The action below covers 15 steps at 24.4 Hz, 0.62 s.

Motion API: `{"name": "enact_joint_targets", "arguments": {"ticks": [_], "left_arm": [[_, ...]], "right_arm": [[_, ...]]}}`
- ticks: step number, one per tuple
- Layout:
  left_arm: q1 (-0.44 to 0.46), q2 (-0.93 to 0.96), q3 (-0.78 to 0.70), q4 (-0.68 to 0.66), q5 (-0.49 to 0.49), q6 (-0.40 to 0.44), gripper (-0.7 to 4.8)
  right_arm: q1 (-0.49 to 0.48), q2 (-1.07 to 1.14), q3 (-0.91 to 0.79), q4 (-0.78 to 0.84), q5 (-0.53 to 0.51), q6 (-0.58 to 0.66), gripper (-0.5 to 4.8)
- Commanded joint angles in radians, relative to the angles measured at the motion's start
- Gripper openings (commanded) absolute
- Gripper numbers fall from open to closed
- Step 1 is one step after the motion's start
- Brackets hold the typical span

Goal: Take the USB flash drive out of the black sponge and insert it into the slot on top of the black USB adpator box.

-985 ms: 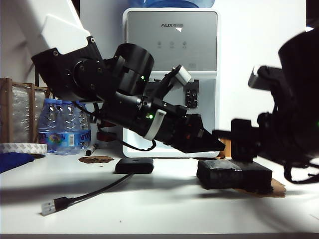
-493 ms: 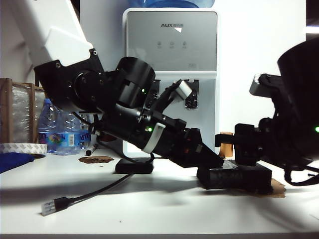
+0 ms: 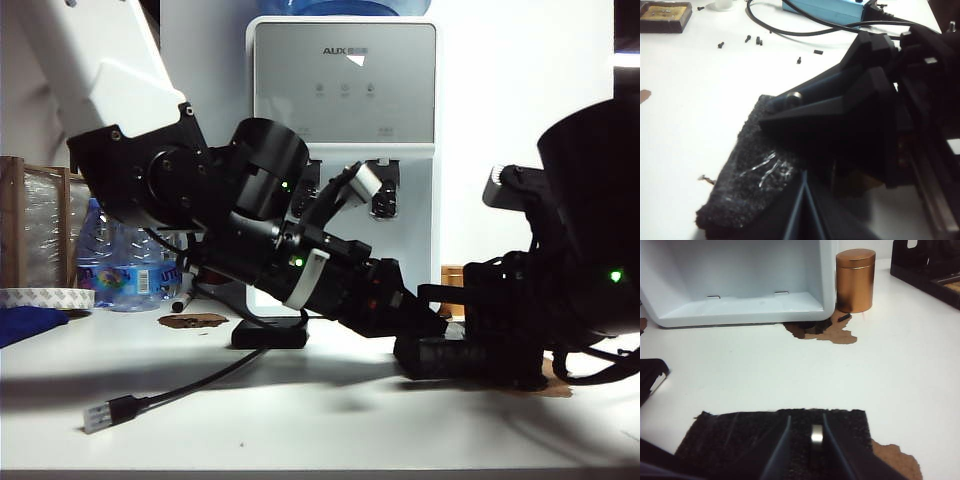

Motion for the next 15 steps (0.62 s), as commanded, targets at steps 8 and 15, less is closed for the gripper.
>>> {"name": "enact_joint_targets", "arguments": {"ticks": [8,15], "left_arm": [[0.002,0.006,0.002,-0.023,-0.011,0.000,-0.04],[0.002,0.006,0.002,-0.023,-0.011,0.000,-0.04]], "right_arm": [[-0.002,0.001,0.002,-0.003,0.031,0.002,-0.04],[-0.002,-0.038,-0.011,0.080,0.031,-0.058,-0.04]]}}
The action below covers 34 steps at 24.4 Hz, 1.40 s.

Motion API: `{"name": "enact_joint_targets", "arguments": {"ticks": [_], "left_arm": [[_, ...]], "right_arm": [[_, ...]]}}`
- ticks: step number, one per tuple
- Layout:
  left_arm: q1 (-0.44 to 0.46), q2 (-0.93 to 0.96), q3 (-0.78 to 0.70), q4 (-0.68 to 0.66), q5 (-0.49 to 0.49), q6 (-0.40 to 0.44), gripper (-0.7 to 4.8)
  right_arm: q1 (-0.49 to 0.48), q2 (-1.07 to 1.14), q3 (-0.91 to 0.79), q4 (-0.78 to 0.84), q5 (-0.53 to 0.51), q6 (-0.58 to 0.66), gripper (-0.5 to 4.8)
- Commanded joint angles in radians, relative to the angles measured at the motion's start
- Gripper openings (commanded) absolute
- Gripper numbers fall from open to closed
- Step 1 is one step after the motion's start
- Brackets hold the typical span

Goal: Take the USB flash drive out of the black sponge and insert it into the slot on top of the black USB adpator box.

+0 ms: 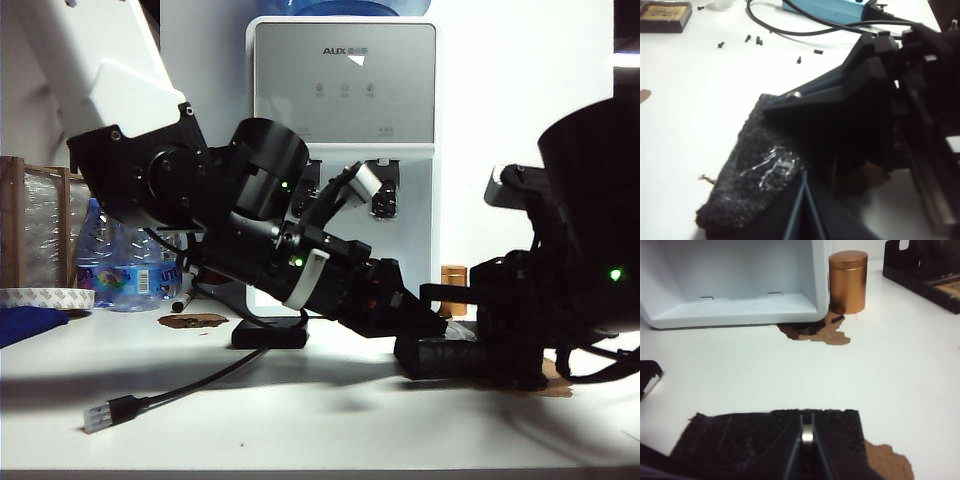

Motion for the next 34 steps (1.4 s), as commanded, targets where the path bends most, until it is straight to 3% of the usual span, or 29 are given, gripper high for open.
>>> {"name": "enact_joint_targets", "arguments": {"ticks": [1,11,15,18,19,23,24,27,29,34], "left_arm": [[0.002,0.006,0.001,-0.023,-0.011,0.000,-0.04],[0.003,0.002,0.002,0.017,-0.026,-0.003,-0.04],[0.003,-0.027,0.003,0.061,-0.080,-0.065,-0.04],[0.003,-0.066,0.003,0.082,-0.080,-0.125,-0.04],[0.002,-0.098,0.004,0.090,-0.080,-0.142,-0.04],[0.002,-0.163,0.004,0.098,-0.087,-0.179,-0.04],[0.003,-0.190,0.003,0.096,-0.113,-0.183,-0.04],[0.010,-0.240,0.003,0.082,-0.178,-0.183,-0.04],[0.031,-0.308,0.003,0.031,-0.203,-0.186,-0.04],[0.081,-0.422,0.003,-0.110,-0.220,-0.191,-0.04]], "right_arm": [[-0.002,-0.058,-0.010,0.101,0.002,-0.082,-0.04],[-0.018,-0.304,-0.034,0.091,-0.037,-0.194,-0.04],[-0.040,-0.455,-0.047,0.055,-0.117,-0.220,-0.04],[-0.080,-0.594,-0.045,-0.046,-0.330,-0.209,-0.04],[-0.113,-0.697,-0.042,-0.126,-0.491,-0.169,-0.04],[-0.210,-0.879,-0.035,-0.242,-0.795,-0.058,-0.04],[-0.250,-0.930,-0.013,-0.289,-0.927,-0.007,-0.04],[-0.300,-0.967,0.059,-0.372,-1.149,0.074,-0.04],[-0.310,-0.954,0.188,-0.529,-1.380,0.108,-0.04],[-0.311,-0.891,0.376,-0.716,-1.527,0.063,-0.04]]}}
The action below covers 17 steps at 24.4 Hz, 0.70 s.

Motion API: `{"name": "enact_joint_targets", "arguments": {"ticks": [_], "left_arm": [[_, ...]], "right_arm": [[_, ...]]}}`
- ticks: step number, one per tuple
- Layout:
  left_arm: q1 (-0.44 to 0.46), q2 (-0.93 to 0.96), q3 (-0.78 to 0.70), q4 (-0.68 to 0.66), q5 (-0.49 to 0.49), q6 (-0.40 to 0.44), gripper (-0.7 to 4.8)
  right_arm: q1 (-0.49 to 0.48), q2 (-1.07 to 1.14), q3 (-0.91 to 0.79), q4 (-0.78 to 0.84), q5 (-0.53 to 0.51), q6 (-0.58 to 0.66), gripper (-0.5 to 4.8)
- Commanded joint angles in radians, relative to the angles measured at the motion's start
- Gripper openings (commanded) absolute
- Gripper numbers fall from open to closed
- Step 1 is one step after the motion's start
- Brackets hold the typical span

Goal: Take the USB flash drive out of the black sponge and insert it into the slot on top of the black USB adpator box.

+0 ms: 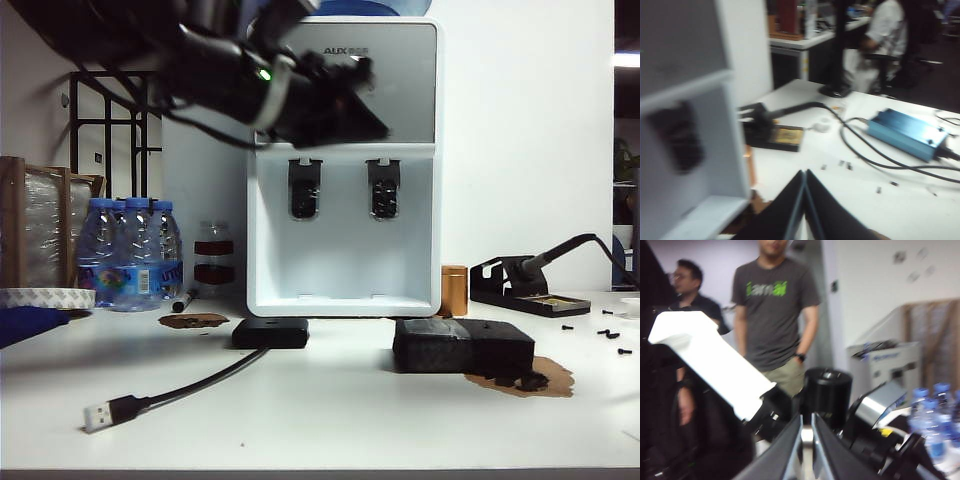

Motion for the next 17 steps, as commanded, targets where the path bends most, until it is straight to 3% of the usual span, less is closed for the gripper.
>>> {"name": "enact_joint_targets", "arguments": {"ticks": [1,10,12,15,17], "left_arm": [[0.031,-0.073,0.002,-0.115,-0.003,-0.005,-0.04],[0.159,-0.291,0.001,-0.537,0.013,0.039,-0.04],[0.204,-0.322,0.001,-0.610,0.059,0.069,-0.04],[0.251,-0.348,-0.001,-0.689,0.106,0.132,-0.04],[0.285,-0.367,-0.007,-0.750,0.127,0.225,-0.04]], "right_arm": [[-0.003,0.056,0.108,-0.085,-0.110,-0.022,-0.04],[0.019,0.323,0.361,-0.214,-0.399,0.038,-0.04],[0.054,0.393,0.391,-0.211,-0.385,0.020,-0.04],[0.112,0.477,0.419,-0.211,-0.272,-0.067,-0.04],[0.153,0.527,0.421,-0.220,-0.167,-0.178,-0.04]]}}
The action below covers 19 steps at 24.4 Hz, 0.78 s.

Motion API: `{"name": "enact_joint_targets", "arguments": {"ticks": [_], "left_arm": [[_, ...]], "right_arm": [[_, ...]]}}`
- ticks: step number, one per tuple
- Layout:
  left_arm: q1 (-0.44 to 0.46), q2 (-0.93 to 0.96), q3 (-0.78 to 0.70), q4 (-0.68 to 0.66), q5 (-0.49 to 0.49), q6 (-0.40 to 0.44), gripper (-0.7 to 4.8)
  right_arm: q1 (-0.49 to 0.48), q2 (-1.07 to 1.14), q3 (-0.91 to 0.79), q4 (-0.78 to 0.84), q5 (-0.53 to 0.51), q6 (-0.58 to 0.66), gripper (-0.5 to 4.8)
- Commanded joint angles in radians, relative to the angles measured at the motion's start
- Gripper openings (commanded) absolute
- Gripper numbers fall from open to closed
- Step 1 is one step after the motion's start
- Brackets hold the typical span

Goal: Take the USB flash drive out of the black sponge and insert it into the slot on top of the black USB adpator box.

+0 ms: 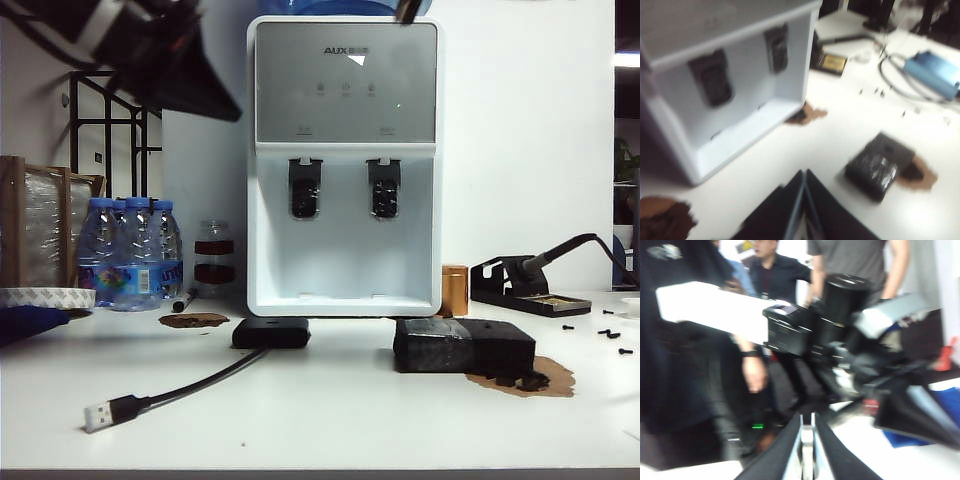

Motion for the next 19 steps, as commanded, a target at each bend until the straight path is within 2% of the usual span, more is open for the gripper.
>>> {"name": "enact_joint_targets", "arguments": {"ticks": [1,2,5,8,12,16,19], "left_arm": [[0.044,-0.034,-0.019,-0.061,0.048,0.130,-0.04],[0.055,-0.038,-0.029,-0.060,0.059,0.142,-0.04],[0.109,-0.077,-0.104,-0.061,0.088,0.205,-0.04],[0.161,-0.105,-0.167,-0.058,0.116,0.249,-0.04],[0.262,-0.109,-0.221,-0.030,0.133,0.250,-0.04],[0.351,-0.107,-0.234,-0.032,0.259,0.296,-0.04],[0.395,-0.107,-0.246,-0.036,0.317,0.346,-0.04]], "right_arm": [[0.036,0.067,0.009,-0.047,0.161,-0.203,-0.04],[0.039,0.087,0.015,-0.083,0.177,-0.242,-0.04],[0.047,0.202,0.080,-0.315,0.245,-0.494,-0.04],[0.051,0.285,0.119,-0.338,0.252,-0.583,-0.04],[0.063,0.381,0.196,-0.358,0.267,-0.681,-0.04],[0.076,0.463,0.254,-0.405,0.317,-0.816,-0.03],[0.088,0.537,0.319,-0.556,0.436,-1.002,-0.03]]}}
